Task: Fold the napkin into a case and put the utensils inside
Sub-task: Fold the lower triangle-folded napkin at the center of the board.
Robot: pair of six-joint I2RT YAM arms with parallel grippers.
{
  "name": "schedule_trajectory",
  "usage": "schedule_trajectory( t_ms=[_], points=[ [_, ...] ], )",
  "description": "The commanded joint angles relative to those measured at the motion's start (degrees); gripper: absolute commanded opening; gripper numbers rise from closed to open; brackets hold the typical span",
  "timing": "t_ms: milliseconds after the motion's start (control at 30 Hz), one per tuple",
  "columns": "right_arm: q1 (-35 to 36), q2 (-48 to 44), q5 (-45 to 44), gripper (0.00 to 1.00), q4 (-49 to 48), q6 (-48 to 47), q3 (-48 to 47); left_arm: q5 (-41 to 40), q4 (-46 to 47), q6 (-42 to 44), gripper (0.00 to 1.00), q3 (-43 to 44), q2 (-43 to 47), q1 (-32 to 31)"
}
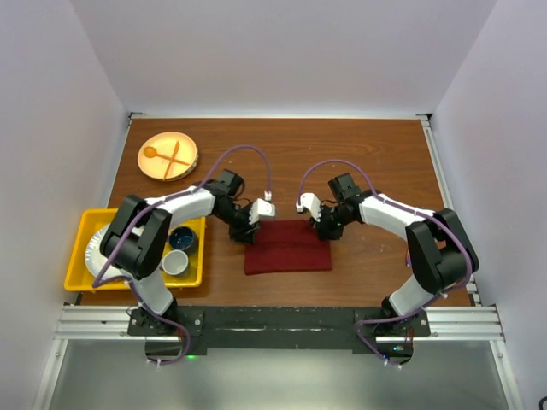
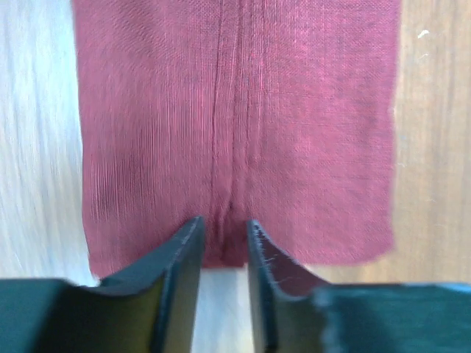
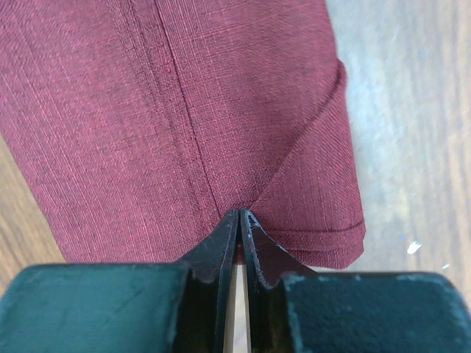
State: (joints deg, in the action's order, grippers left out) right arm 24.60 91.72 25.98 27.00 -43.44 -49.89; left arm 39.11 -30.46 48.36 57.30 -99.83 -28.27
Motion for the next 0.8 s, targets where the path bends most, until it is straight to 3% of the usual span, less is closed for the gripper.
schedule_trajectory(
  t_ms=[0, 133, 167, 267, 367, 533, 767],
  points=[
    [0.36, 4.07, -6.02, 0.09, -2.31, 0.37, -1.35, 12.64, -1.03, -8.35, 0.39, 0.0, 5.78, 8.57],
    [0.45, 7.93, -6.2, 0.09, -2.4, 1.95, -4.06, 16.52, 7.67, -22.31, 0.4, 0.01, 8.95, 10.08],
    [0.45, 8.64, -6.2, 0.09, -2.31, 2.13, -4.51, 17.65, 10.74, -30.43, 0.4, -1.21, 9.04, 10.08],
    [0.36, 10.49, -6.29, 0.09, -2.57, 3.01, -5.83, 15.83, 21.21, -42.42, 0.4, -4.11, 7.9, 8.33],
    [0.36, 12.16, -6.29, 0.08, -2.22, 4.59, -7.68, 11.27, 25.7, -46.67, 0.37, -6.22, 5.36, 6.13],
    [0.36, 13.83, -6.81, 0.08, -1.78, 6.53, -9.44, 3.53, 25.45, -49.76, 0.27, -6.32, -2.02, 6.03],
    [0.36, 15.15, -9.53, 0.08, -2.13, 8.81, -10.58, -3.51, 21.95, -46.27, 0.22, 3.84, -11.51, 6.83]
  ],
)
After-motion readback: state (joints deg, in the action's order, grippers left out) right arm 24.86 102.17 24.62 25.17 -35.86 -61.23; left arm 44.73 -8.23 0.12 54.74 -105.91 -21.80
